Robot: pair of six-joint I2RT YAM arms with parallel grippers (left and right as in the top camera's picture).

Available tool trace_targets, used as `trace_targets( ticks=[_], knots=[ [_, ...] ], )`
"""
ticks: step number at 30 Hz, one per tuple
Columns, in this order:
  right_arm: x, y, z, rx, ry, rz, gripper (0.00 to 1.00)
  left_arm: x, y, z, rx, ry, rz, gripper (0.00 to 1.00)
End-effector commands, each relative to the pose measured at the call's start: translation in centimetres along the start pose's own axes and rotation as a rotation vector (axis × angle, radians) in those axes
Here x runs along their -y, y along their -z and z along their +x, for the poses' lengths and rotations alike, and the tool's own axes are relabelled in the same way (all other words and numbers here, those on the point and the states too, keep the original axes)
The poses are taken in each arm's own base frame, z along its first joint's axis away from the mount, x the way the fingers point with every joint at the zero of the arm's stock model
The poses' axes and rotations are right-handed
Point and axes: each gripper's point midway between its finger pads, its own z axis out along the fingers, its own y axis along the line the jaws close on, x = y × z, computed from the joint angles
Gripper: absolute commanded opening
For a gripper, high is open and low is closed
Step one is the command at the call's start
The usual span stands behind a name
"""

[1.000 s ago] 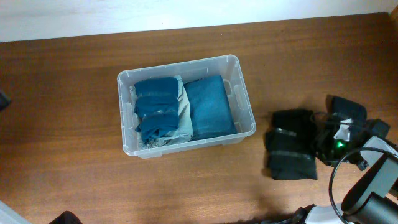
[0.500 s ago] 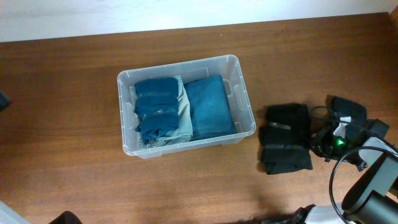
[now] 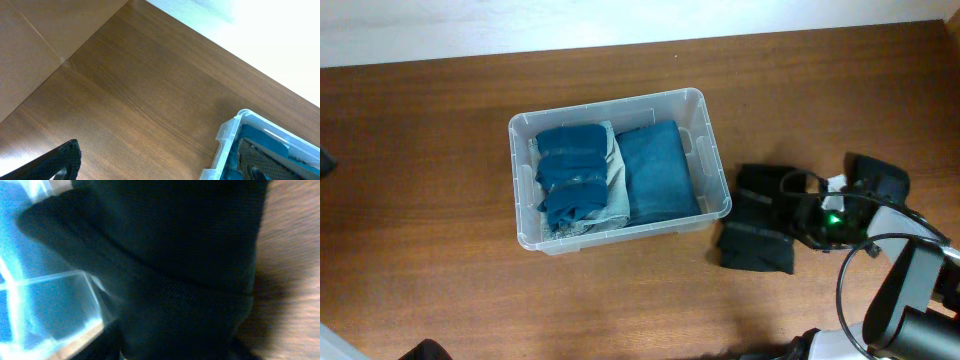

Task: Pack container
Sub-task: 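Move the right gripper to the black garment and grasp it, then lift the black garment and lower it onto the dark-blue denim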

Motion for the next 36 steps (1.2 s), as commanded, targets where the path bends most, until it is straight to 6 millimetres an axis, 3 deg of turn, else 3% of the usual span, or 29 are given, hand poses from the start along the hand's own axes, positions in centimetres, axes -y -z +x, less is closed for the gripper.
trace_targets(
  ticks=[1,4,7,12,17,21,24,27,30,31,36],
  knots=[
    [-0.2,-1.2,0.9,-0.040,0.016,0.039,0.30,-0.1,0.0,-0.1,0.003,0.009,0.000,1.00],
    [-0.5,-1.1,0.7,-0.030,-0.043,0.033,0.18,-0.1,0.0,-0.1,0.003,0.009,0.000,1.00],
    [-2.2,-0.3,0.0,-0.009,-0.035,-0.017,0.15,-0.1,0.0,-0.1,0.003,0.009,0.000,1.00],
    [-8.7,3.8,-1.8,0.070,0.042,-0.191,0.11,-0.1,0.0,-0.1,0.003,0.009,0.000,1.00],
    [-16.2,11.4,-3.4,0.266,0.196,-0.264,0.06,-0.1,0.0,-0.1,0.003,0.009,0.000,1.00],
    [-22.9,17.0,-2.4,0.402,0.381,-0.329,0.04,-0.1,0.0,-0.1,0.003,0.009,0.000,1.00],
    [-27.1,19.0,-0.6,0.425,0.513,-0.381,0.04,-0.1,0.0,-0.1,0.003,0.009,0.000,1.00],
    [-30.3,18.5,1.4,0.385,0.593,-0.444,0.04,-0.1,0.0,-0.1,0.003,0.009,0.000,1.00],
    [-32.5,16.0,3.1,0.293,0.660,-0.490,0.04,-0.1,0.0,-0.1,0.003,0.009,0.000,1.00],
    [-33.2,13.8,3.8,0.235,0.672,-0.485,0.04,-0.1,0.0,-0.1,0.003,0.009,0.000,1.00],
    [-35.3,6.6,6.4,0.052,0.732,-0.498,0.04,-0.1,0.0,-0.1,0.003,0.009,0.000,1.00]
  ],
)
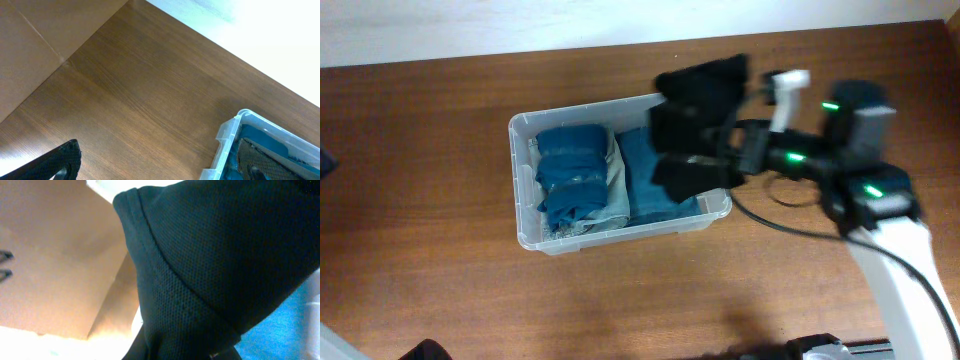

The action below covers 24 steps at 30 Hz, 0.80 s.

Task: Pack container
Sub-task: 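Lift the black garment and lower it onto the dark-blue denim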

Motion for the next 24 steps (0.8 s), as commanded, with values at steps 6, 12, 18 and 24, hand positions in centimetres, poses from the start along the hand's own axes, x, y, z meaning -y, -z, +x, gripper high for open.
trace_targets(
  ticks=[6,12,18,24],
  knots=[
    [1.7,-11.0,3.5,-0.165,-0.067,-0.028,0.04,-0.1,0.0,-0.1,0.003,0.009,0.000,1.00],
    [8.8,-13.4,6.7,-0.245,-0.185,0.197,0.04,-0.1,0.0,-0.1,0.003,0.009,0.000,1.00],
    [13.6,-12.8,8.1,-0.266,-0.156,0.416,0.36,-0.1,0.0,-0.1,0.003,0.009,0.000,1.00],
    [11.1,-10.2,3.4,-0.140,-0.079,0.476,0.46,-0.1,0.0,-0.1,0.003,0.009,0.000,1.00]
  ],
)
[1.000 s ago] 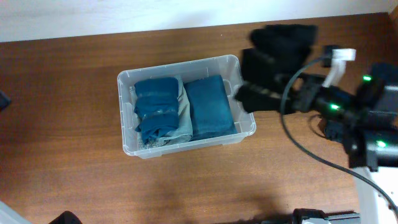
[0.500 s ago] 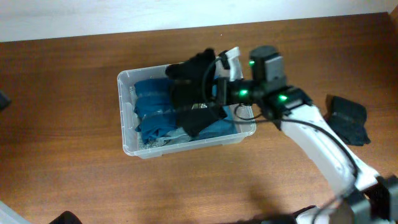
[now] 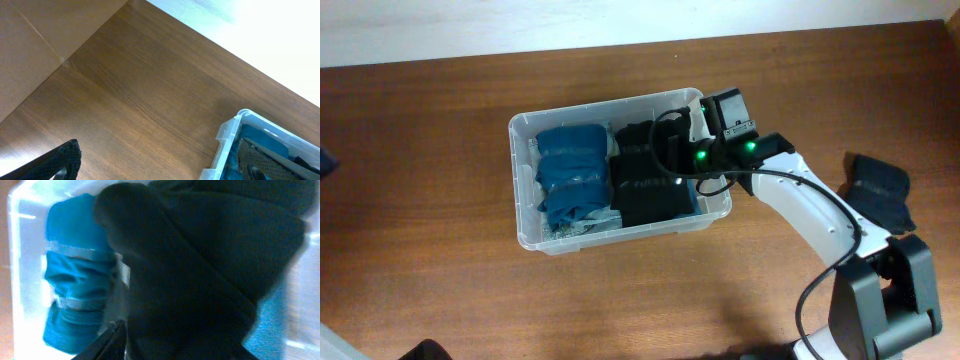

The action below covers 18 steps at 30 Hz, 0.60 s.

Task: Pack container
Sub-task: 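Lift the black garment and lower it onto the dark-blue denim, then release the black garment and raise the right gripper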

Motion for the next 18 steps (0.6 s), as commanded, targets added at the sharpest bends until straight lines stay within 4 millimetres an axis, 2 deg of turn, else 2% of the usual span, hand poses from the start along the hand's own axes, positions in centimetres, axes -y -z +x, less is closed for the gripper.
trace_targets(
  ticks=[1,5,7,9,11,12,15,18],
  knots=[
    [-1.9,5.7,-4.6,0.204,0.086,0.088,0.47,-0.1,0.0,-0.1,0.003,0.009,0.000,1.00],
    [-3.4,10.3,-6.9,0.315,0.130,0.155,0.47,-0.1,0.0,-0.1,0.003,0.009,0.000,1.00],
    [-4.0,11.4,-7.3,0.330,0.132,0.156,0.45,-0.1,0.0,-0.1,0.003,0.009,0.000,1.00],
    [-4.3,11.4,-7.0,0.319,0.133,0.154,0.31,-0.1,0.0,-0.1,0.003,0.009,0.000,1.00],
    [-4.2,10.2,-6.2,0.278,0.132,0.162,0.17,-0.1,0.0,-0.1,0.003,0.009,0.000,1.00],
    [-4.1,8.5,-5.3,0.226,0.138,0.171,0.06,-0.1,0.0,-0.1,0.003,0.009,0.000,1.00],
    [-3.6,4.7,-3.7,0.130,0.146,0.197,0.04,-0.1,0.0,-0.1,0.003,0.009,0.000,1.00],
    [-1.6,0.1,-2.0,0.034,0.127,0.271,0.04,-0.1,0.0,-0.1,0.003,0.009,0.000,1.00]
  ],
)
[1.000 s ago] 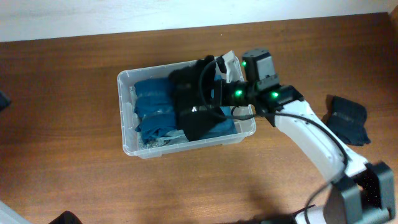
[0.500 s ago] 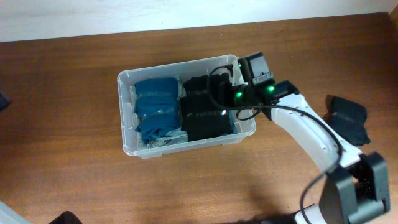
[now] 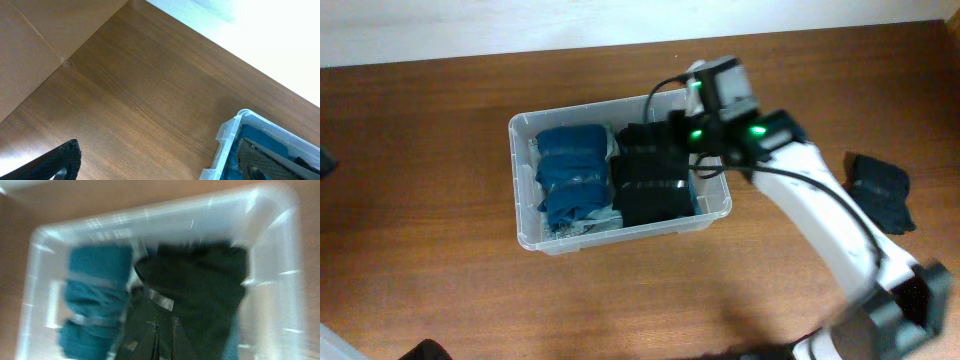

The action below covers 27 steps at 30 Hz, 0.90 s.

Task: Pack container
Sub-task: 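Release the black garment and raise the right gripper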

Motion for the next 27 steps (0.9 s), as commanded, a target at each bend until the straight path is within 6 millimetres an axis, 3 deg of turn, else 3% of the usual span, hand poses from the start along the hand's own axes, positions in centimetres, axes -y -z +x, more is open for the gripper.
trace_targets(
  ticks=[1,3,5,8,10,14,20,21,23,27],
  knots=[
    [1.9,-6.8,4.1,-0.151,0.004,0.127,0.04,-0.1,0.0,-0.1,0.003,0.009,0.000,1.00],
    [4.4,-11.1,6.8,-0.236,0.010,0.224,0.04,-0.1,0.0,-0.1,0.003,0.009,0.000,1.00],
    [5.8,-12.9,8.2,-0.284,0.007,0.265,0.09,-0.1,0.0,-0.1,0.003,0.009,0.000,1.00],
    [6.6,-13.3,8.8,-0.312,0.000,0.283,0.14,-0.1,0.0,-0.1,0.003,0.009,0.000,1.00],
    [6.1,-12.3,7.8,-0.291,-0.001,0.276,0.19,-0.1,0.0,-0.1,0.003,0.009,0.000,1.00],
    [3.6,-8.0,3.3,-0.205,0.054,0.228,0.30,-0.1,0.0,-0.1,0.003,0.009,0.000,1.00],
    [0.7,2.7,-3.7,-0.001,0.032,0.184,0.72,-0.1,0.0,-0.1,0.003,0.009,0.000,1.00],
    [1.3,5.9,-5.3,0.066,-0.015,0.180,0.82,-0.1,0.0,-0.1,0.003,0.009,0.000,1.00],
    [3.0,9.2,-6.3,0.128,-0.096,0.193,0.88,-0.1,0.0,-0.1,0.003,0.009,0.000,1.00],
    [9.1,14.8,-6.8,0.200,-0.253,0.283,0.94,-0.1,0.0,-0.1,0.003,0.009,0.000,1.00]
  ],
)
